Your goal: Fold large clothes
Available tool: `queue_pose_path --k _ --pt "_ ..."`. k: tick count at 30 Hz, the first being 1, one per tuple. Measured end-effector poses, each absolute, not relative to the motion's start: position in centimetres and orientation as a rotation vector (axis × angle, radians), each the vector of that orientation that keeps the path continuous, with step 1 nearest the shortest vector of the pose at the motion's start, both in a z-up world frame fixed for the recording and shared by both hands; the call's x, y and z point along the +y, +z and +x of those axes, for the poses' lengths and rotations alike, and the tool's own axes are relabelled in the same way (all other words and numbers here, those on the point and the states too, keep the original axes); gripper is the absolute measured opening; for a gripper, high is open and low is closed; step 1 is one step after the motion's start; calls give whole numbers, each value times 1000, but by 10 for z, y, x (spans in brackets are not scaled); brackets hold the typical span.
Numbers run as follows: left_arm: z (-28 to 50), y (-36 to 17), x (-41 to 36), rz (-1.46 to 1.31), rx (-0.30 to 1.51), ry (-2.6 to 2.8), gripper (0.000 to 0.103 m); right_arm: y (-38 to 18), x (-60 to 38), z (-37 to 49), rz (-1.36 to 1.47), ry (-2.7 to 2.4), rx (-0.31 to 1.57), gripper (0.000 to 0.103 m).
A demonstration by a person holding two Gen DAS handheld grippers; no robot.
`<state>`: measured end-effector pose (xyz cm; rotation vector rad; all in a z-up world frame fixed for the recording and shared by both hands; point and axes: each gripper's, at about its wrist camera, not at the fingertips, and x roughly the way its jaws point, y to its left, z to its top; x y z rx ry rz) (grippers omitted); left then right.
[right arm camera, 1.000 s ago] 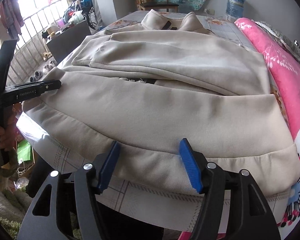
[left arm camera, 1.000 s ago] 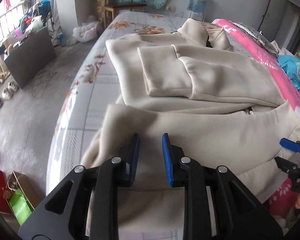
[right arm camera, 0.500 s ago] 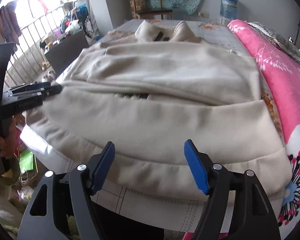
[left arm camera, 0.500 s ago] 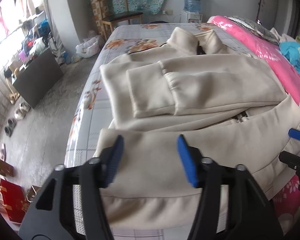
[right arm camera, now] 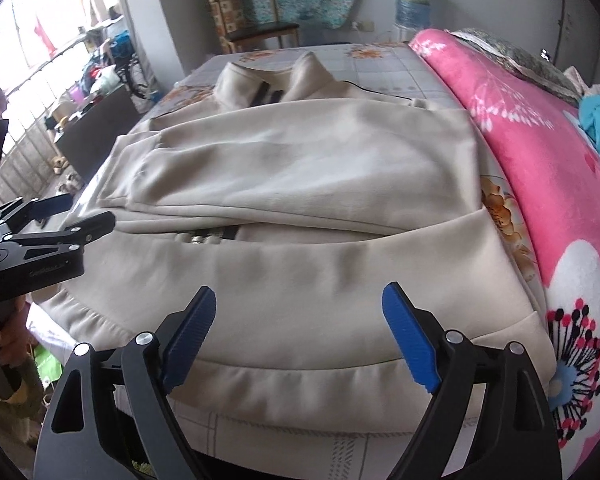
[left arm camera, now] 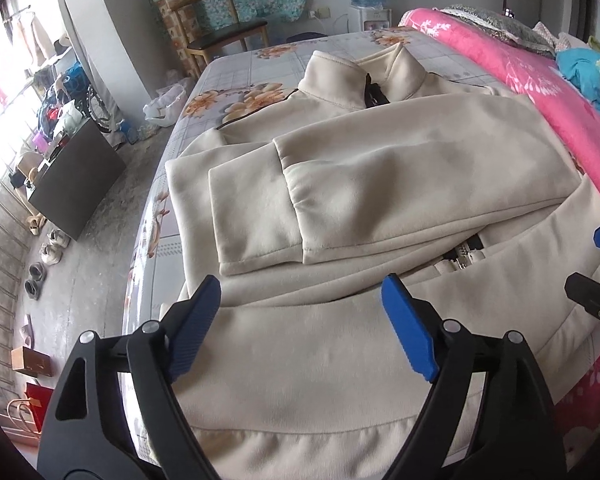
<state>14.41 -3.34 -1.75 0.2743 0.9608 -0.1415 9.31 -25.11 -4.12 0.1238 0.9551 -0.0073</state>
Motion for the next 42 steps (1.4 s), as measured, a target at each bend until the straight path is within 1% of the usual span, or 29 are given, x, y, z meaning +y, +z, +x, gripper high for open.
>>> queue_pose_path --k 19,23,27,32,35,37,40,42 --pt "179 -27 -37 281 987 -115 79 -39 -257 129 117 -6 986 85" --pt "187 -23 -32 256 966 -125 79 -29 -263 141 155 31 998 85" --pt "201 -7 -24 223 927 -161 79 -4 -273 164 170 63 975 85" --pt "249 28 -14 189 876 -198 79 43 -284 220 155 125 895 85" --pt "284 41 -15 143 871 -232 79 55 -289 271 138 137 886 86" --pt "315 44 -18 81 888 -265 77 53 -293 301 158 145 901 86" --pt "360 38 -27 -16 932 -296 72 35 -302 360 222 129 962 86" --pt "388 27 -34 -58 966 -296 66 20 -306 391 229 104 997 86"
